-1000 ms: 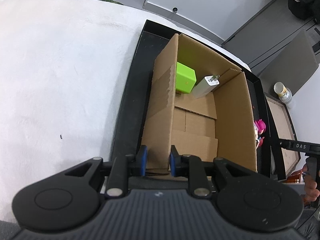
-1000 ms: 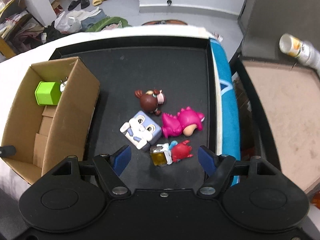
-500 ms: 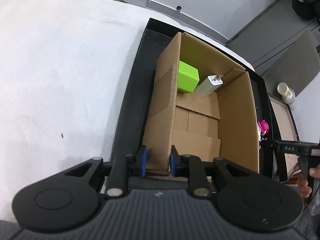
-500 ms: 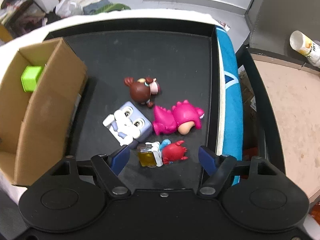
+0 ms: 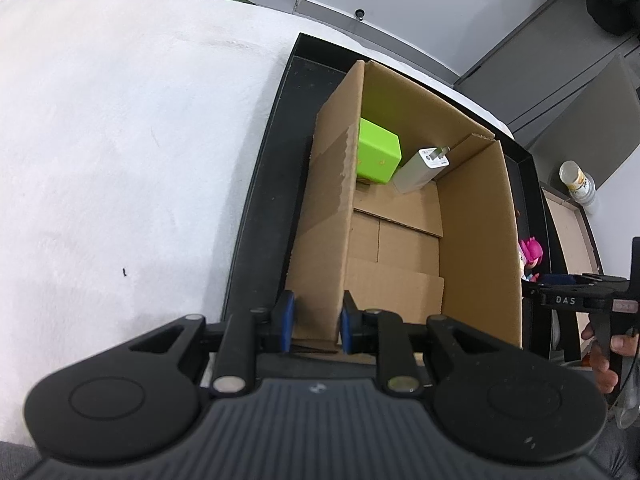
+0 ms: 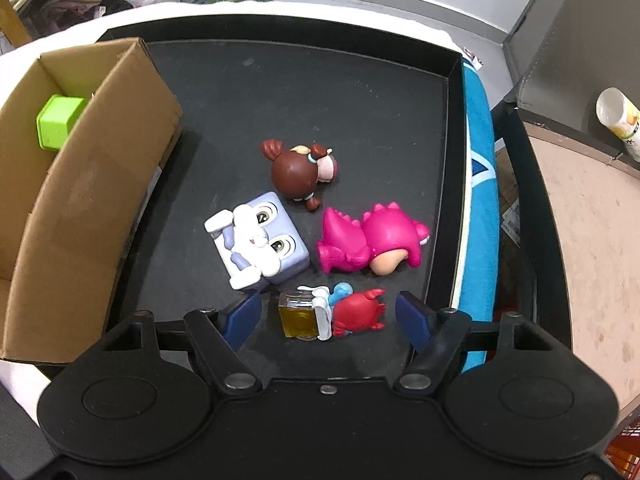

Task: Organize rigid objects
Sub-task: 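Close the right gripper on the yellow bottle and red crab figure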

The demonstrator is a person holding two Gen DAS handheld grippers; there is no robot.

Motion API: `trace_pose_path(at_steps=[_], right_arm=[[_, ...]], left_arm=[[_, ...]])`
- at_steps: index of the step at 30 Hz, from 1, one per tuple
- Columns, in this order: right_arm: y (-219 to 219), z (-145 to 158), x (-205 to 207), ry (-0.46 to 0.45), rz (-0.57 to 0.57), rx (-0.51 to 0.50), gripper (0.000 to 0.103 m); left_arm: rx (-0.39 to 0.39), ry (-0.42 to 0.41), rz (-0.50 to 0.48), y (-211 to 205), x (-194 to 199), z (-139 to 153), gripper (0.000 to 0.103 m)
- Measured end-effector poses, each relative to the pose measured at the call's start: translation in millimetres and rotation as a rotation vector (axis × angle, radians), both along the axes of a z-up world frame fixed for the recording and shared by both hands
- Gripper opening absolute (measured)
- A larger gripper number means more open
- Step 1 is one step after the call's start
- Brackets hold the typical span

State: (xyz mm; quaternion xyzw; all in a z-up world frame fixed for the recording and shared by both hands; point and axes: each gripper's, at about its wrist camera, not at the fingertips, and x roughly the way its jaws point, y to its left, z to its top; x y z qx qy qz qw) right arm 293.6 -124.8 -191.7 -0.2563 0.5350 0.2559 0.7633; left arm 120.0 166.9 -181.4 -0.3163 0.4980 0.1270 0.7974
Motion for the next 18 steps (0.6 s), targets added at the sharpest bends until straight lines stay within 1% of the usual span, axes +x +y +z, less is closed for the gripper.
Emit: trace_pose_path(at_steps=[3, 4, 7, 12, 18], right_arm=[[0, -4, 3, -0.002, -0.001, -0.006, 0.072], [1, -5, 3, -0.003, 0.000, -0.007, 0.070], [2, -6, 3, 0.011, -0.011, -0.006, 0.060], [-2, -1, -2, 0.022, -0.015, 0.009, 0.059], [-3, 9, -9, 0.037, -0.046, 0.013, 0.059]], left_arm=[[0.002, 0.002, 0.000, 0, 1, 0, 0.022], [0.004, 0.002, 0.000, -1, 1, 0, 0.022], [0.002, 0.004, 0.004, 0, 1, 0, 0.022], [-0.005, 0.002, 0.010, 0, -1, -1, 0.022], [-0.009, -0.004, 0.013, 0, -1, -1, 0.022]])
